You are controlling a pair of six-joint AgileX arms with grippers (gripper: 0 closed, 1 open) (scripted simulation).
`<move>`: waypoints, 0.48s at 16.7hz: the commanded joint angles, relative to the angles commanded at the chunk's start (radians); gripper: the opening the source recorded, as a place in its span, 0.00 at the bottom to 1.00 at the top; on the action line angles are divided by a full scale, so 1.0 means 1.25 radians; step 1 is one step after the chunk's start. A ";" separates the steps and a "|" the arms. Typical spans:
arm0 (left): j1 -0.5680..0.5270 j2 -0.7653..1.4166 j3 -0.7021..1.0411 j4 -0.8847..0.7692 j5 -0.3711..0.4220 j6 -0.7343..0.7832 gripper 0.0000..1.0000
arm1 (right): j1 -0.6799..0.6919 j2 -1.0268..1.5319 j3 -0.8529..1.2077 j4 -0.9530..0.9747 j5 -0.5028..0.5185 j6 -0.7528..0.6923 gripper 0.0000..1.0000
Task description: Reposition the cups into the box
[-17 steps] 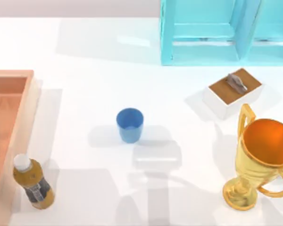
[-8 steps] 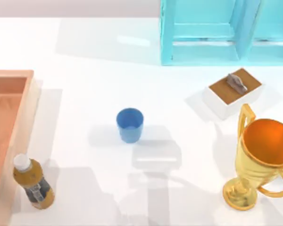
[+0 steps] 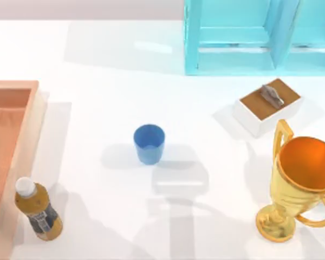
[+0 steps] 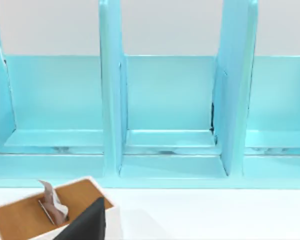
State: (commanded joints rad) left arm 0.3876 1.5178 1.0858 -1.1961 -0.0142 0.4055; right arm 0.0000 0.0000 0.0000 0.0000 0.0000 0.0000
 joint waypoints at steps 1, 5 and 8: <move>0.000 0.000 0.000 0.000 0.000 0.000 0.08 | 0.000 0.000 0.000 0.000 0.000 0.000 1.00; 0.000 0.000 0.000 0.000 0.000 0.000 0.38 | 0.000 0.000 0.000 0.000 0.000 0.000 1.00; 0.000 0.000 0.000 0.000 0.000 0.000 0.60 | 0.000 0.000 0.000 0.000 0.000 0.000 1.00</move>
State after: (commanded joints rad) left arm 0.3876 1.5178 1.0858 -1.1961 -0.0142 0.4055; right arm 0.0000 0.0000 0.0000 0.0000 0.0000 0.0000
